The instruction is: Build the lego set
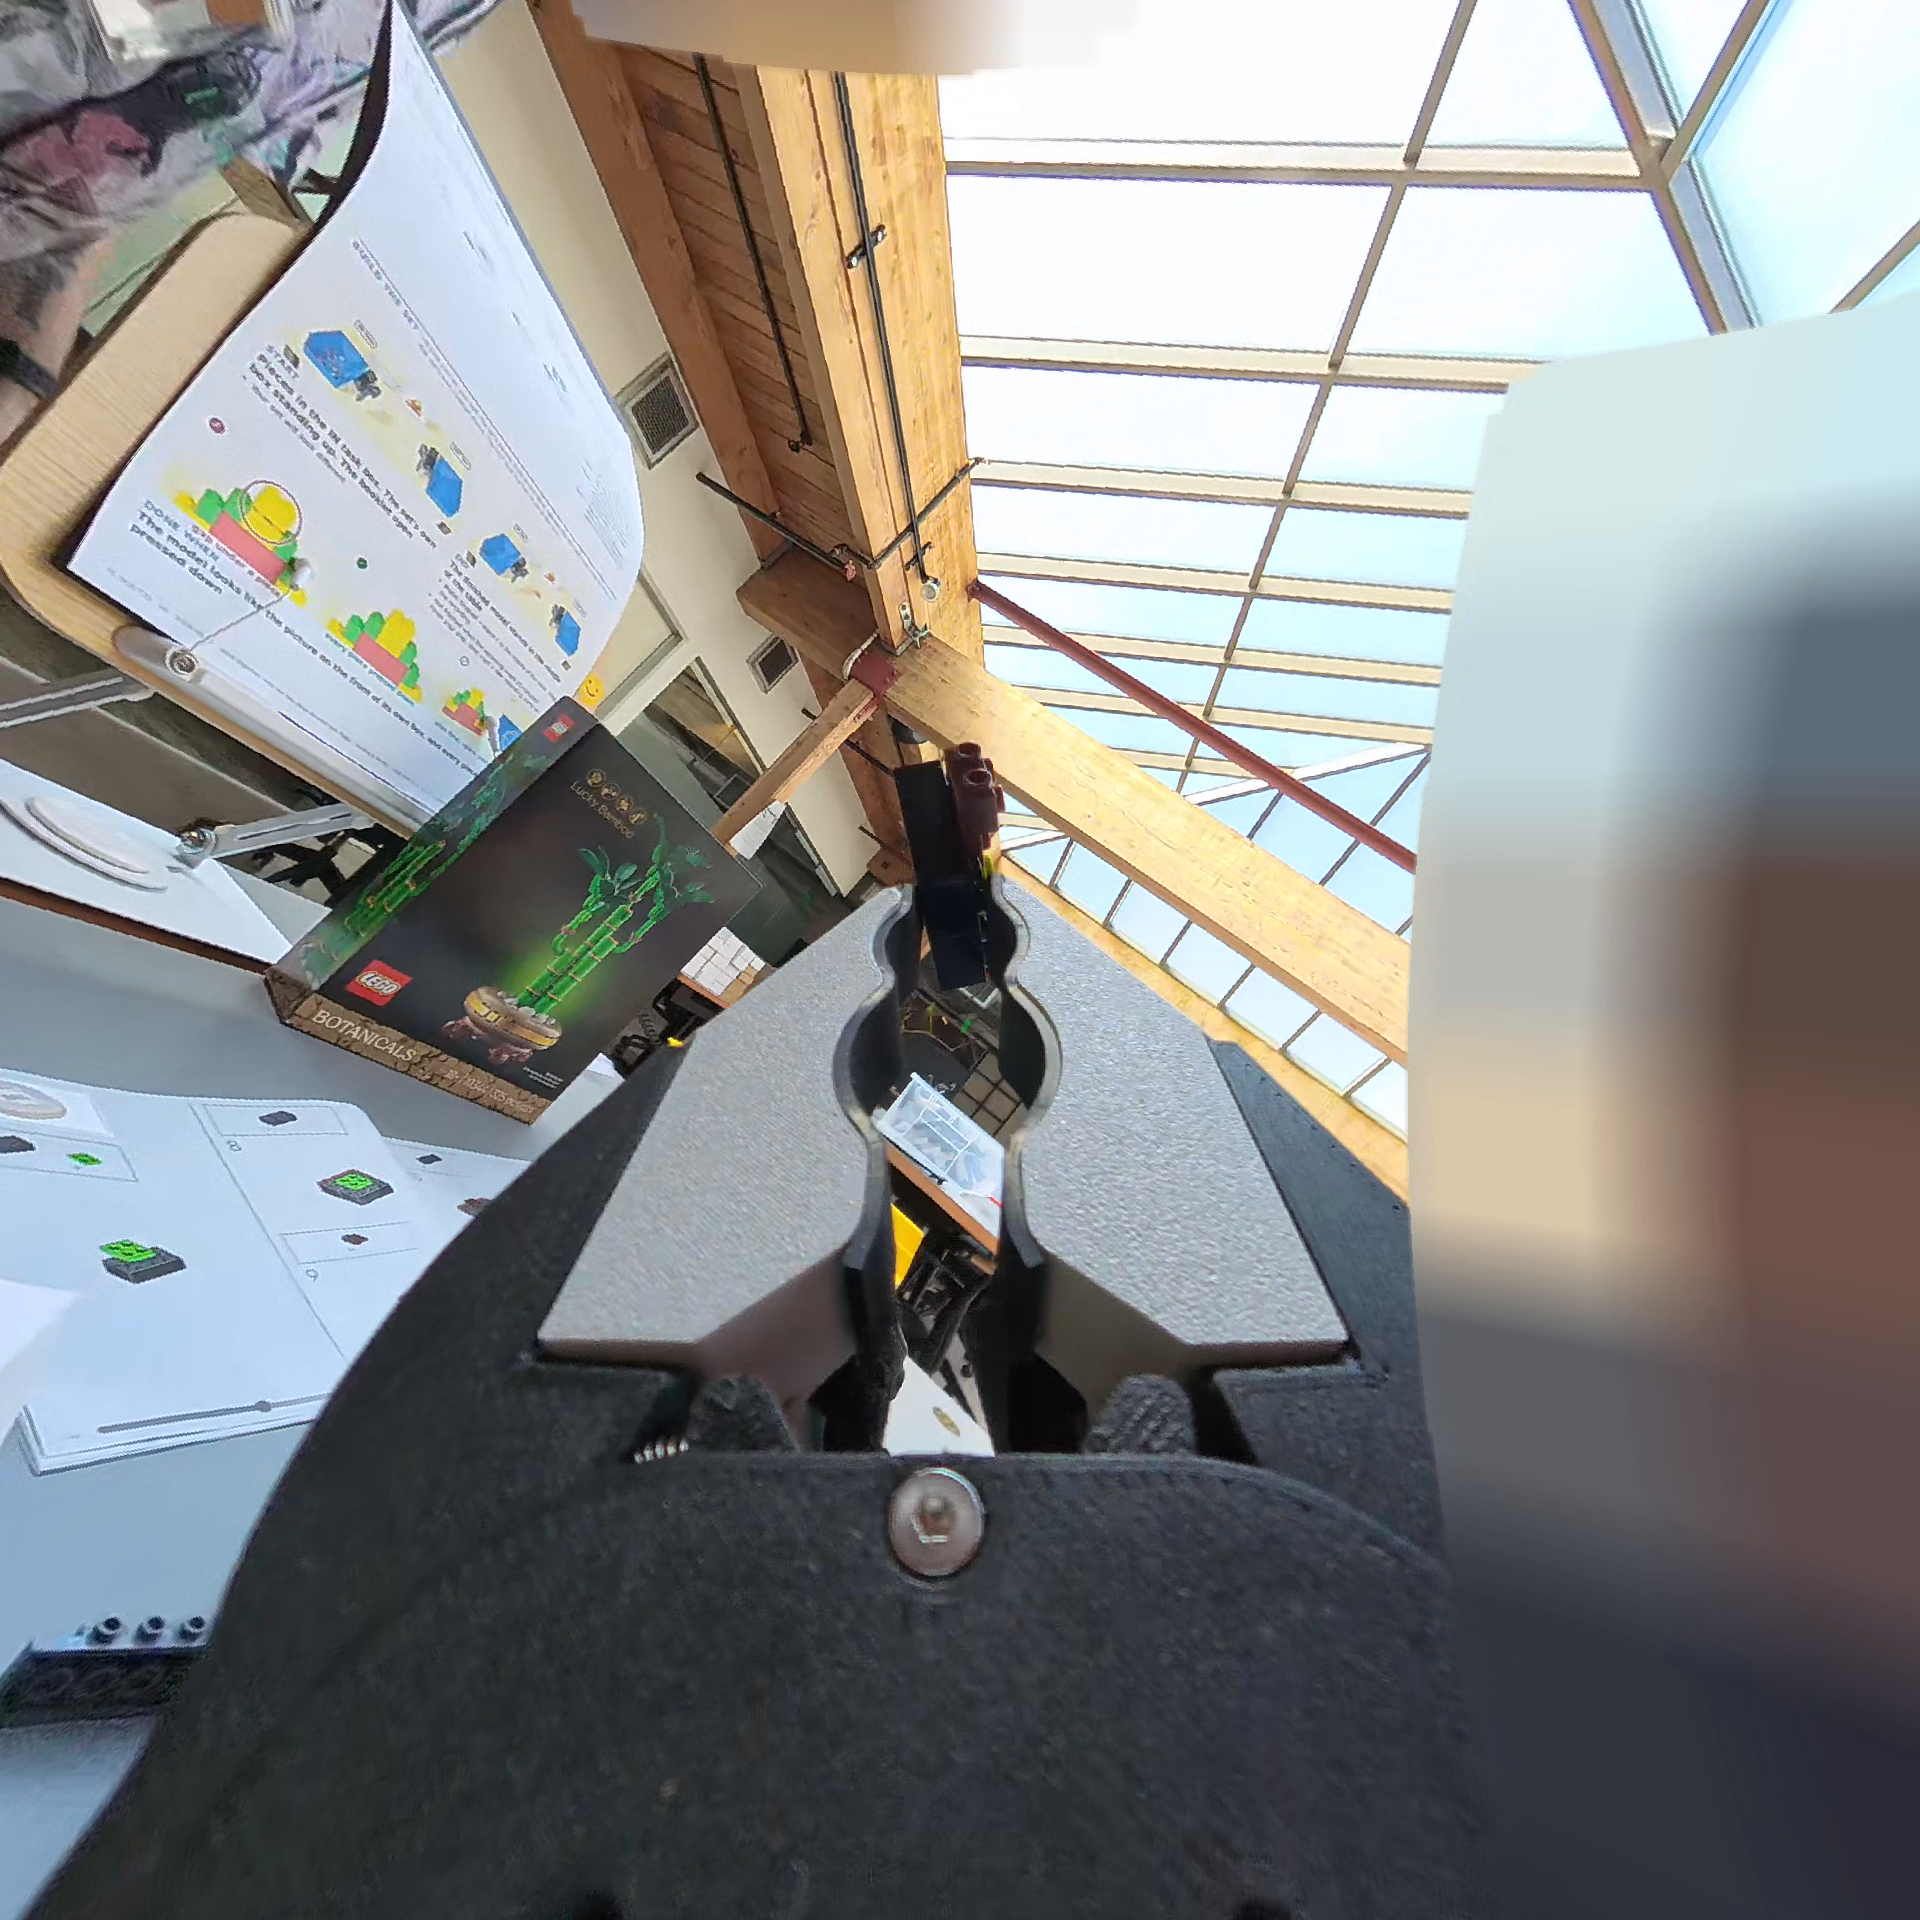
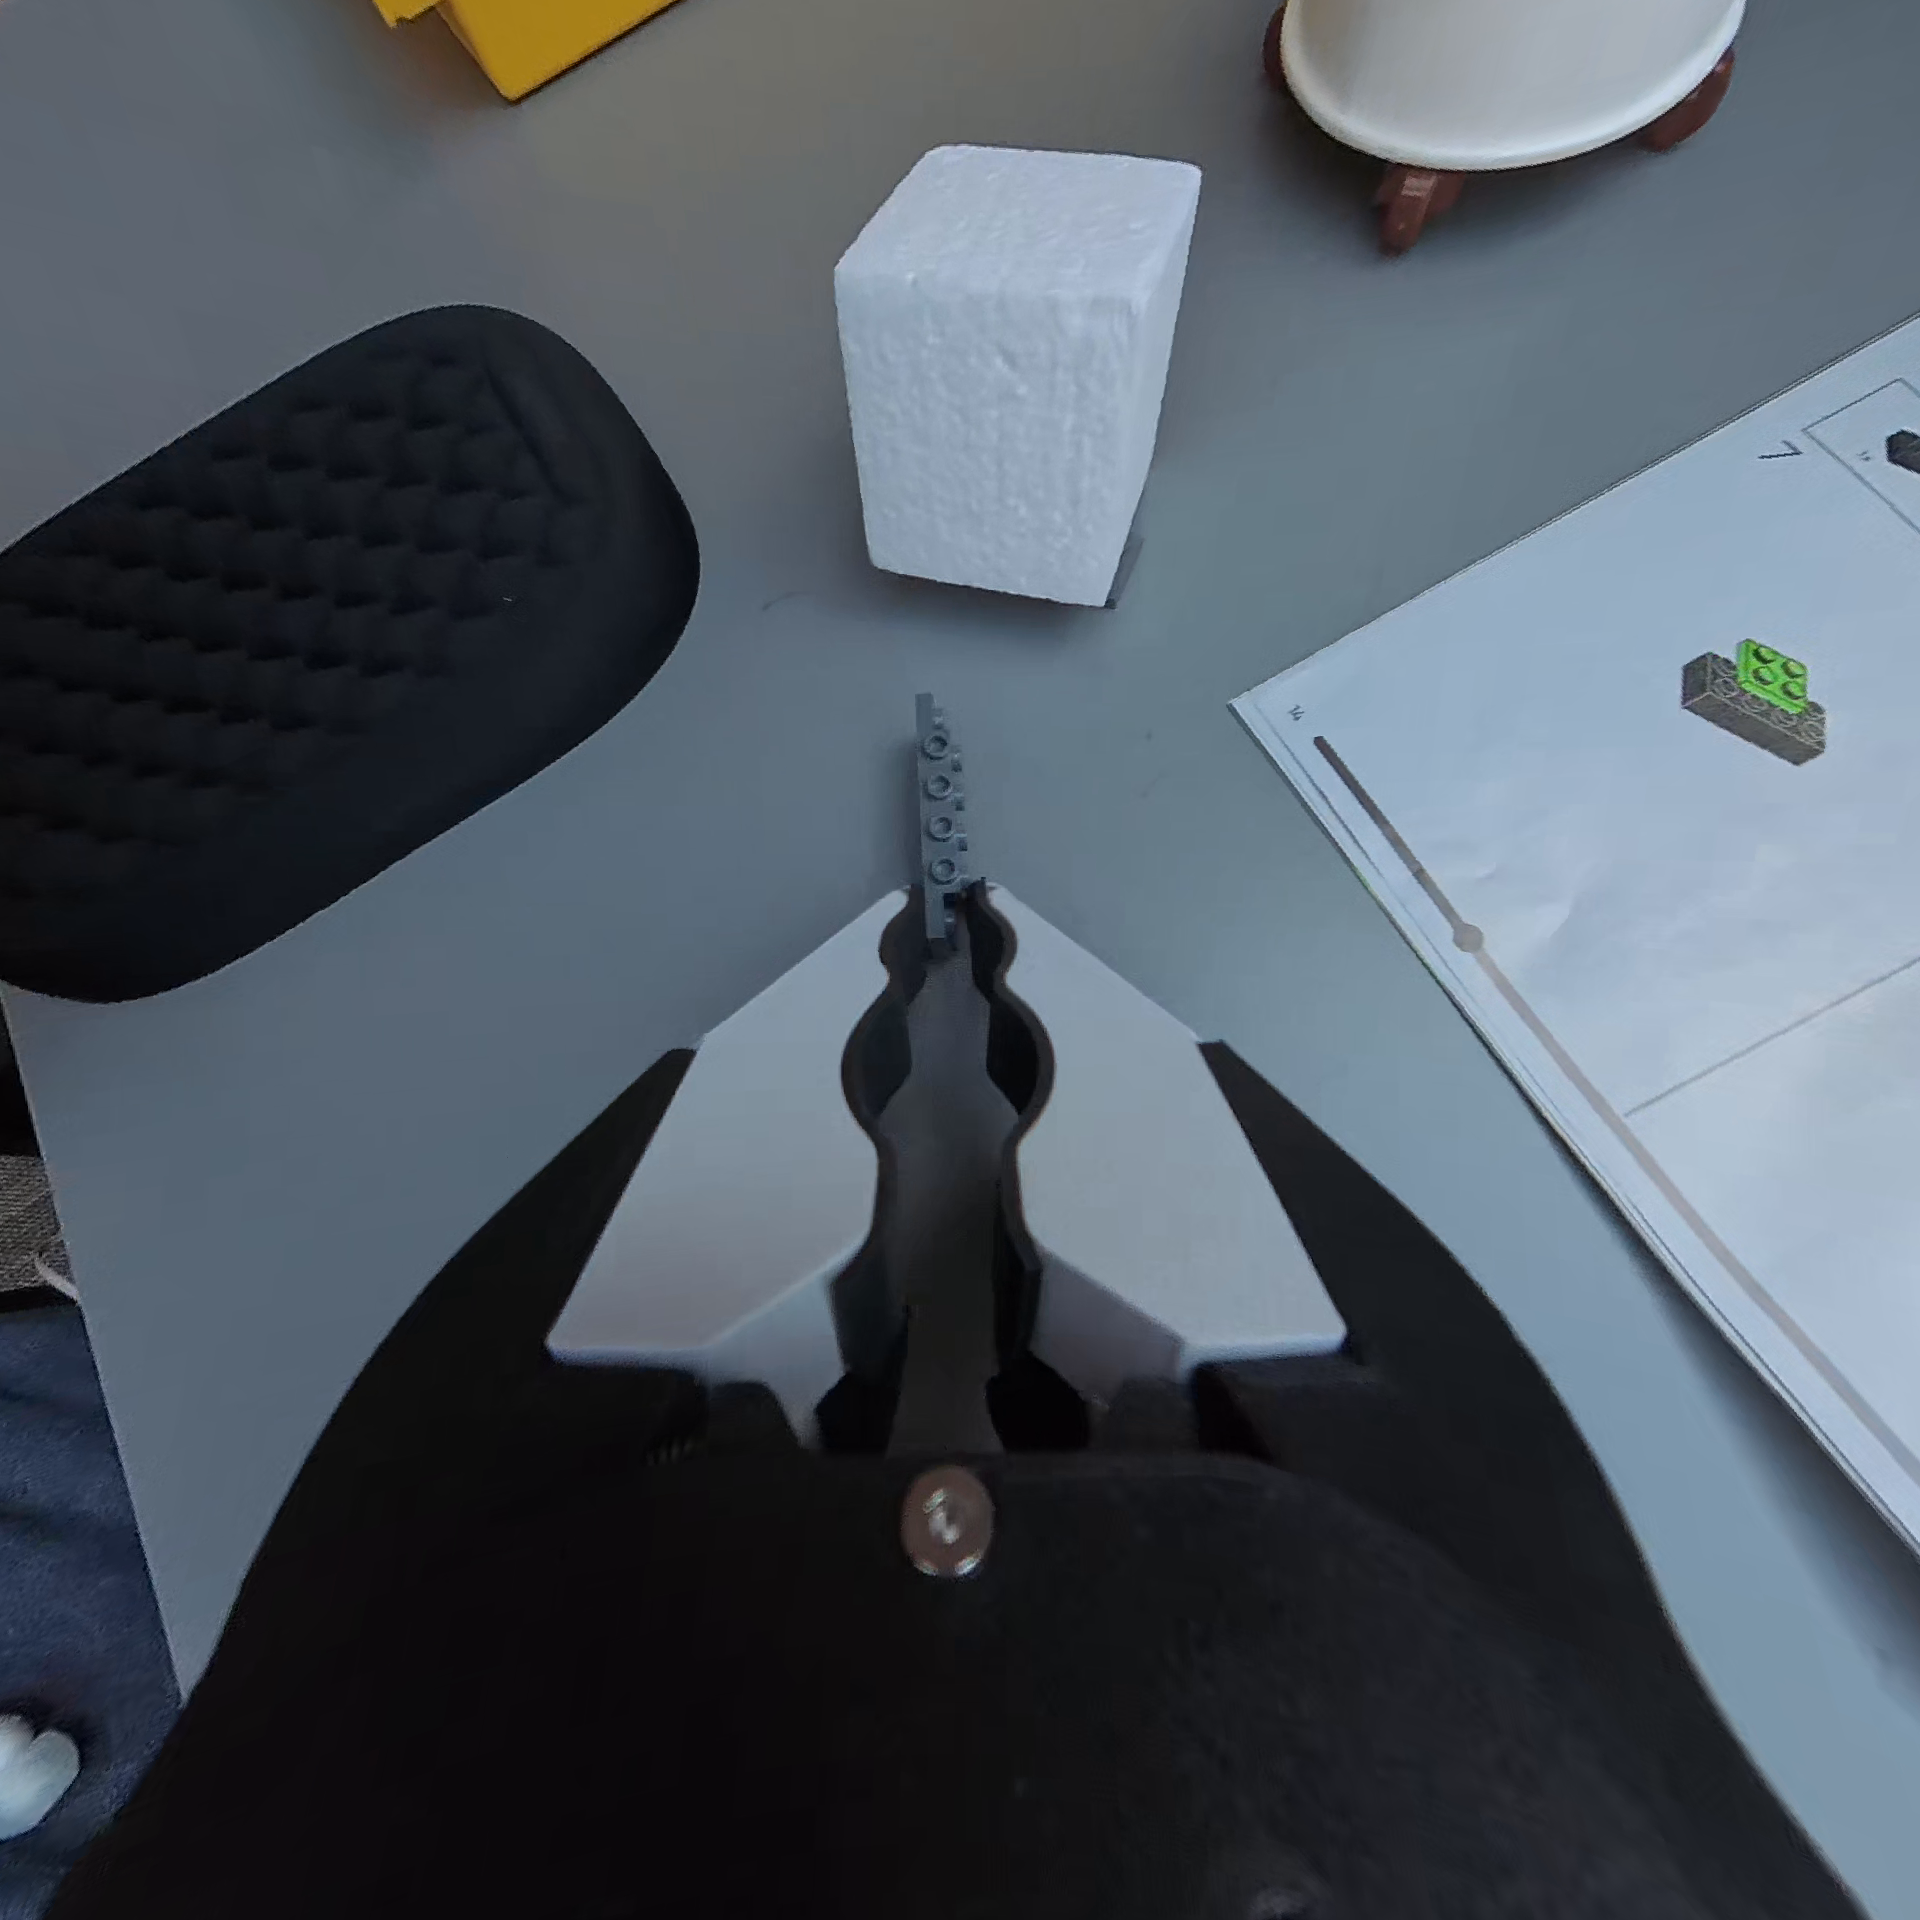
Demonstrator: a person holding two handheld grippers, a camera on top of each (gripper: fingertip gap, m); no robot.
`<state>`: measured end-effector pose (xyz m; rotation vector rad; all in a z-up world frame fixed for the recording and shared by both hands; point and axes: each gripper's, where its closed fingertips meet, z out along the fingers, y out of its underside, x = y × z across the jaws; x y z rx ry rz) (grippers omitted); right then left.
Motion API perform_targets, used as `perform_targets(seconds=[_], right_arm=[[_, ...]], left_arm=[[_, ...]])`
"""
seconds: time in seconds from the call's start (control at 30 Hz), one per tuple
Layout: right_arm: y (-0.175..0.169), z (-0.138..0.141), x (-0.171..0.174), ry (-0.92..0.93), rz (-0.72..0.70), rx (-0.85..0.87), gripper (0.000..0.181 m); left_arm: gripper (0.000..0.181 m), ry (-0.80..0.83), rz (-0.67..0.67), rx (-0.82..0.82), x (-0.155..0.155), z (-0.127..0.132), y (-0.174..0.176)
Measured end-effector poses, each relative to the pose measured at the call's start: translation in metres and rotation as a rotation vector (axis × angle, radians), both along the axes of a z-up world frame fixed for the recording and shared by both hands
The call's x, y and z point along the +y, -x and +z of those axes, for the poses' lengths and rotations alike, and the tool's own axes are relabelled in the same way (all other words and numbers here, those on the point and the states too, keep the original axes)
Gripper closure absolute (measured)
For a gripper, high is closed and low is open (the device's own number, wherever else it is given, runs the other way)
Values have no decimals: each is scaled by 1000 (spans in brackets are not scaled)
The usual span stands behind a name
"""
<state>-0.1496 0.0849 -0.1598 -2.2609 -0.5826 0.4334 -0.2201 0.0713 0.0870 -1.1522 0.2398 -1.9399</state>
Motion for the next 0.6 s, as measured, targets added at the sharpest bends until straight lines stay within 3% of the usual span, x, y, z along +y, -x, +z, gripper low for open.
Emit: perform_targets(seconds=[0.03, 0.13, 0.2, 0.3, 0.4, 0.47, 0.6], right_arm=[[-1, 1, -1, -5, 7, -4, 174], [-14, 9, -8, -70, 13, -38, 175], [-29, 19, -17, -200, 71, -156, 175], [-62, 19, -35, -399, 196, -530, 175], [-89, 6, -50, -447, 291, -849, 174], [-90, 5, -56, -464, 314, -865, 173], [-91, 8, -65, -376, 279, -714, 161]], left_arm=[[173, -16, 13, 11, -1, 1, 0], [172, -23, 46, 32, 0, -3, 3], [173, -13, 35, 38, -1, -6, 4], [173, -21, 52, 52, -1, -10, 8], [173, -19, 61, 68, 1, -13, 8], [173, -9, 47, 63, 1, -14, 4], [172, -11, 34, 89, -2, -18, -5]])
